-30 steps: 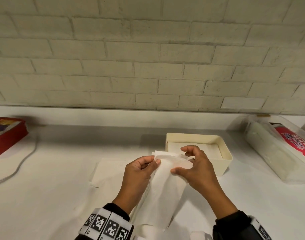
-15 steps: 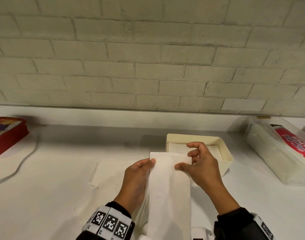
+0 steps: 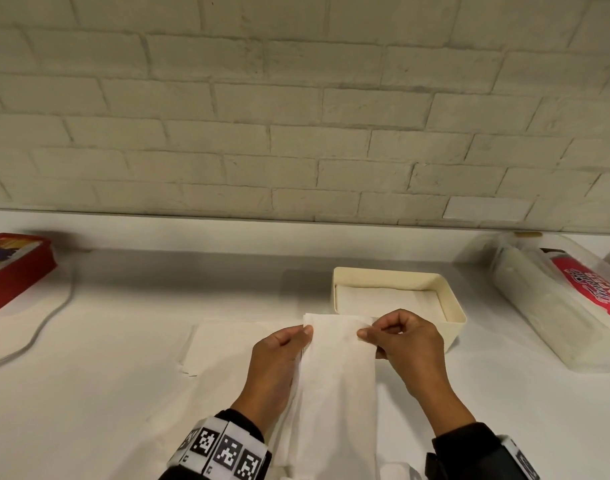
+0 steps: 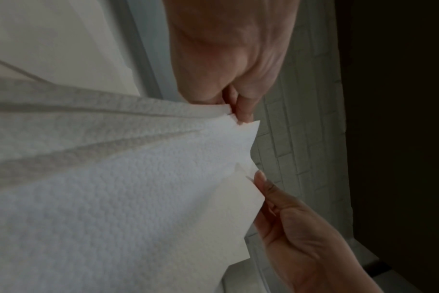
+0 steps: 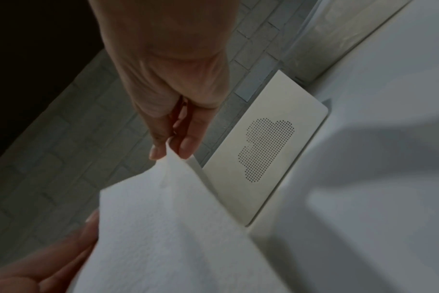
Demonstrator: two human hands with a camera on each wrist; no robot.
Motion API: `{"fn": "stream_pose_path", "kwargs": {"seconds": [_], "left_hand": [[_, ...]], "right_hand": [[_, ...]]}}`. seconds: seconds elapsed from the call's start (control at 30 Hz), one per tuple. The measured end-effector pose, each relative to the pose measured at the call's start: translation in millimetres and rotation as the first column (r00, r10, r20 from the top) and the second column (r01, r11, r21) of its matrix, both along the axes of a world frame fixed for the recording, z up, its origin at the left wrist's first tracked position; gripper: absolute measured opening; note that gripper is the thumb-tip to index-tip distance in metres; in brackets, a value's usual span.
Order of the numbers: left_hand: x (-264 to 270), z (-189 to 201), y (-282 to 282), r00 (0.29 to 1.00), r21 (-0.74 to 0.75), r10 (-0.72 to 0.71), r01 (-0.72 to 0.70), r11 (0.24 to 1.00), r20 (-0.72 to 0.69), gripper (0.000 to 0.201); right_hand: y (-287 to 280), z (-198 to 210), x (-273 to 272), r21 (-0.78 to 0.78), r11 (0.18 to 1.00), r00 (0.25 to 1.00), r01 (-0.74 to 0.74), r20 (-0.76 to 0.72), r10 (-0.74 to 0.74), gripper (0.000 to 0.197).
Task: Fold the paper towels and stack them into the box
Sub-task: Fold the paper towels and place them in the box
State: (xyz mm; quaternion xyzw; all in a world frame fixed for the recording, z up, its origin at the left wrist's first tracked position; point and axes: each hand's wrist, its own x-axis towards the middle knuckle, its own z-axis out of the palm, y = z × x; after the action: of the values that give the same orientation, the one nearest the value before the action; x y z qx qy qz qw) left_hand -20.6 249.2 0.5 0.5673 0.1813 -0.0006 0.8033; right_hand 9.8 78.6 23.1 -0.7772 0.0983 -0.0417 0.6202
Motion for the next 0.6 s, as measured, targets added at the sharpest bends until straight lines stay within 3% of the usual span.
{"fn": "stream_pose_path", "kwargs": {"seconds": [0.4,0.6], "left_hand": [[-4.1,-3.5,-2.1,0.995,0.207,-0.013,-0.008,0.978,0.096,0.007],[-7.7,-4.4,-9.8,0.992,0.215,-0.036,0.009,0.977,0.118,0.007]], "right_hand": [[6.3,-9.1,-0.9,0.091,0.995,0.998,-0.029,-0.045,0.033,0.024],[19.3,-12.3,-4.6,0.061,0.997,0.998,-0.048,-0.048,0.051,0.028]]}}
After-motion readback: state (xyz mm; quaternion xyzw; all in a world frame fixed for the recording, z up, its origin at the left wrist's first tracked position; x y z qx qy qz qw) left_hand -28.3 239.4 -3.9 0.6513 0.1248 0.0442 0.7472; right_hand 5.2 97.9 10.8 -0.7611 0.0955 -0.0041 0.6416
